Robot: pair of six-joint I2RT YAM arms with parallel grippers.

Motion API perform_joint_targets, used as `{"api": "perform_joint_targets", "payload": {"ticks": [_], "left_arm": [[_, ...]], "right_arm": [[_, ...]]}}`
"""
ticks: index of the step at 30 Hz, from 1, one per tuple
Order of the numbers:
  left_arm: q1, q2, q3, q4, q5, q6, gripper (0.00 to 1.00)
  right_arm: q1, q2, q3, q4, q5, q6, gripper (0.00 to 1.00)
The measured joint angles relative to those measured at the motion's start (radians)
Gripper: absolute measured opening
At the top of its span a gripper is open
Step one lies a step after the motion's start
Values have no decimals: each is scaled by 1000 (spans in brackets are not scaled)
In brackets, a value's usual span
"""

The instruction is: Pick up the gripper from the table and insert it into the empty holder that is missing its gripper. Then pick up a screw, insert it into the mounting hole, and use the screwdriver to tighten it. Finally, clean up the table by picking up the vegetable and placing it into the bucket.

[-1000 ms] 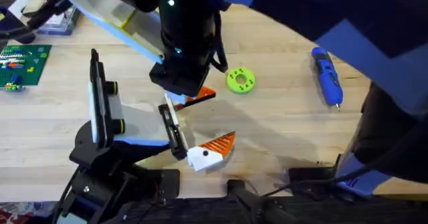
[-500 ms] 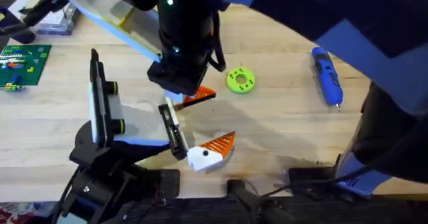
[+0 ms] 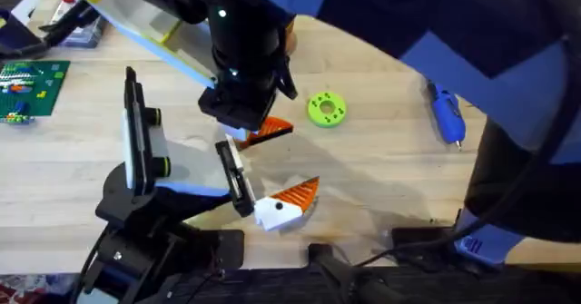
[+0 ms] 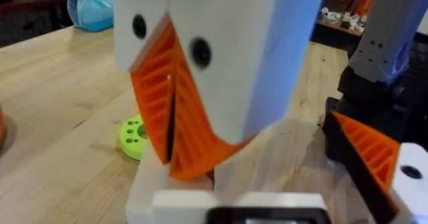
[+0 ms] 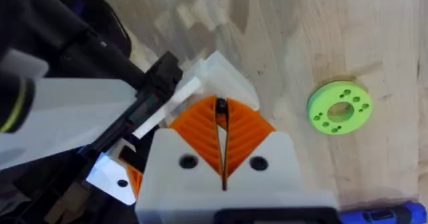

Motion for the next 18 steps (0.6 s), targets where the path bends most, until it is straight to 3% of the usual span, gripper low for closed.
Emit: {"api": "perform_joint_targets", "payload": {"ticks": [18], "left_arm": [[0, 0, 0, 1, -5, 1, 990]], "right_arm": [[0, 0, 1, 9, -1, 0, 4]]}}
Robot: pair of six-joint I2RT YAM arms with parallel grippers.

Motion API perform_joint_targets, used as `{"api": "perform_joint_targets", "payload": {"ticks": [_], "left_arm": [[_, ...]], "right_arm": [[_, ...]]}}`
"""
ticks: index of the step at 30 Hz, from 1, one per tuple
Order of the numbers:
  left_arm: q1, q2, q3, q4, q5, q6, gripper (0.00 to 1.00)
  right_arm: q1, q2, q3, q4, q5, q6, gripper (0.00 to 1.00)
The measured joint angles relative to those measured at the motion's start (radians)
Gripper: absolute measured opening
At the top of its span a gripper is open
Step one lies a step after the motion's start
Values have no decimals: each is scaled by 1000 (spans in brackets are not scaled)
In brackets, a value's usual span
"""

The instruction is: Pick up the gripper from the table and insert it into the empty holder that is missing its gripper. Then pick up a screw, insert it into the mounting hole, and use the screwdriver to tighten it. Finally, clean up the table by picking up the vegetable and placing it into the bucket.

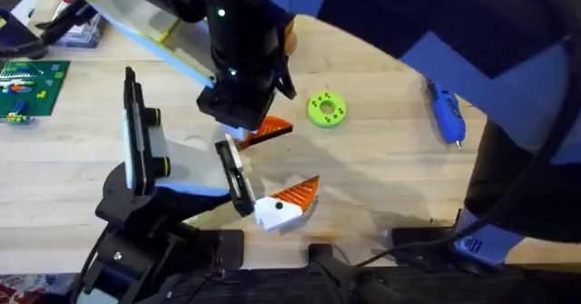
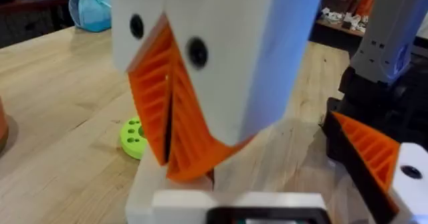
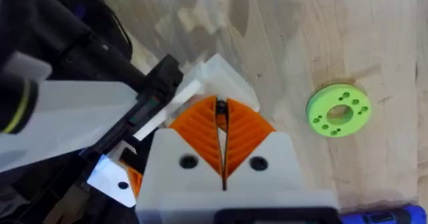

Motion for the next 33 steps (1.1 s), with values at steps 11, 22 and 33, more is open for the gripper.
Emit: {"api": "perform_joint_targets", "payload": {"ticks": [11, 22, 33], "left_arm": [[0, 0, 0, 0, 0, 0, 990], [1, -5, 0, 1, -10, 8, 990], [1, -5, 0, 1, -10, 9, 990]], "right_arm": [[0, 0, 2, 0, 1, 0, 342], [-14, -8, 118, -61, 12, -6, 994], [-130, -92, 180, -61, 0, 28, 996]]}}
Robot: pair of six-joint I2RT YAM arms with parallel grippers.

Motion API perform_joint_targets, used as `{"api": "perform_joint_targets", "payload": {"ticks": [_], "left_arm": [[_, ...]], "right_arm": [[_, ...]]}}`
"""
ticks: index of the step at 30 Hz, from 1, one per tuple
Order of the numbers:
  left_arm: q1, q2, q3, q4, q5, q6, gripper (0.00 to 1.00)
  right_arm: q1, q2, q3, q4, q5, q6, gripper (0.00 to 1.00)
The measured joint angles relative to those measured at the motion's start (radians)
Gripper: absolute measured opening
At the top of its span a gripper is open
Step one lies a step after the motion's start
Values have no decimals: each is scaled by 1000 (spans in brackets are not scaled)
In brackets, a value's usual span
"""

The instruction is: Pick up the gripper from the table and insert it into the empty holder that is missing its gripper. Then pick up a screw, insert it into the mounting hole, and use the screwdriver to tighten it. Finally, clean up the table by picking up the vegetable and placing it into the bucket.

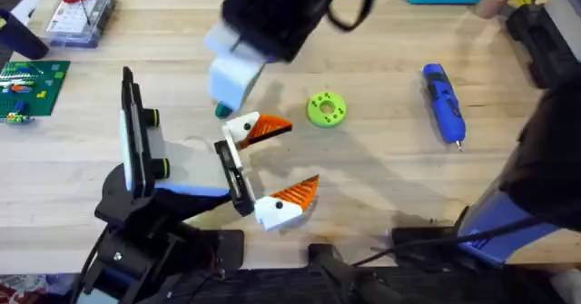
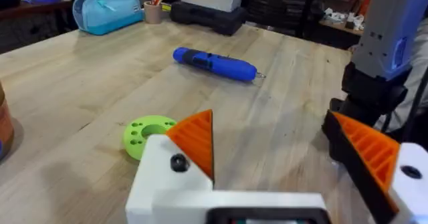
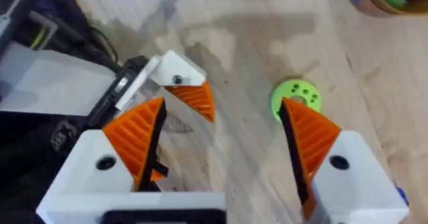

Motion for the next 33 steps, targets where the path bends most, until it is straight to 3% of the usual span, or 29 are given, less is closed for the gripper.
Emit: {"api": "perform_joint_targets", "payload": {"ticks": [9, 15, 19, 21, 26, 27, 33], "left_arm": [[0, 0, 0, 0, 0, 0, 990], [0, 0, 0, 0, 0, 3, 990], [0, 0, 0, 0, 0, 3, 992], [0, 0, 0, 0, 0, 1, 858], [0, 0, 0, 0, 0, 6, 102], [0, 0, 0, 0, 0, 7, 29], [0, 0, 0, 0, 0, 7, 13]], "right_arm": [[-65, -113, -56, 0, 56, 56, 996], [-92, -216, -280, 22, 78, 90, 995], [-124, -305, -493, 154, 81, 121, 995], [-144, -367, -604, 205, 83, 140, 995], [-230, -577, -858, 309, 79, 168, 995], [-247, -612, -883, 313, 70, 163, 995], [-293, -753, -921, 292, 7, 122, 995]]}}
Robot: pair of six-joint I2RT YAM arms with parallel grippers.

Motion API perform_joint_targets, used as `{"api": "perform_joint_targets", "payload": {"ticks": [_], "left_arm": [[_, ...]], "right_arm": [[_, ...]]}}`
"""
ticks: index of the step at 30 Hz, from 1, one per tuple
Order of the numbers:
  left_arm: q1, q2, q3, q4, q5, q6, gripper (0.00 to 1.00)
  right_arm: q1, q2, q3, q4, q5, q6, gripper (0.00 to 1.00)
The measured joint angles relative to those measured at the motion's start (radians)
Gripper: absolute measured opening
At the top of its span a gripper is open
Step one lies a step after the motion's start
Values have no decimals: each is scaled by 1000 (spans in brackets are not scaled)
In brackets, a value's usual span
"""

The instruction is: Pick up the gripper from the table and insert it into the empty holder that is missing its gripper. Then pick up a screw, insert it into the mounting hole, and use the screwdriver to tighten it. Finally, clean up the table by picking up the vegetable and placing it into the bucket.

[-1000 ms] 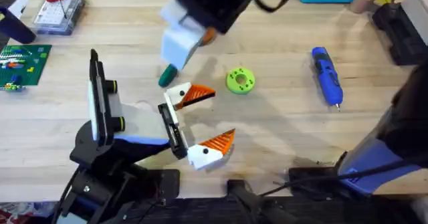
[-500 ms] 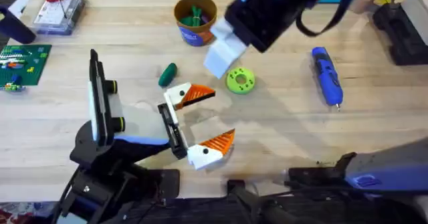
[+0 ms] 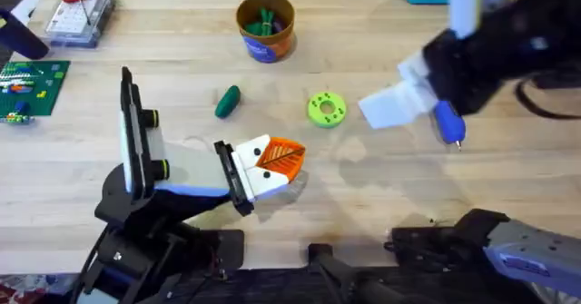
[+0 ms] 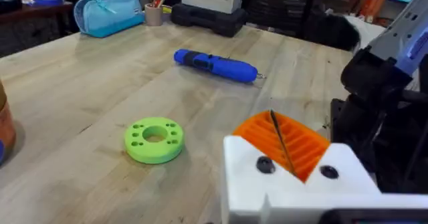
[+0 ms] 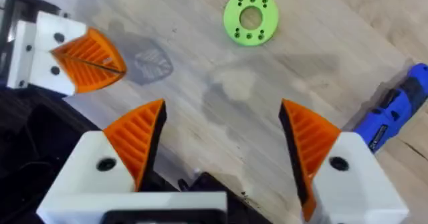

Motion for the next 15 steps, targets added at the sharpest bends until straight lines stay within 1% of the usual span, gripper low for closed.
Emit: {"api": "perform_joint_targets", "payload": {"ticks": [4, 8, 12, 15], "left_arm": [[0, 0, 0, 0, 0, 0, 12], [0, 0, 0, 0, 0, 0, 12], [0, 0, 0, 0, 0, 0, 11], [0, 0, 0, 0, 0, 0, 11]], "right_arm": [[-4, -13, -1, -48, -10, -7, 995], [-20, -11, -10, -92, 35, -2, 995], [-95, -11, -11, -105, 117, 5, 995], [-182, -11, -18, -106, 175, 8, 995]]}}
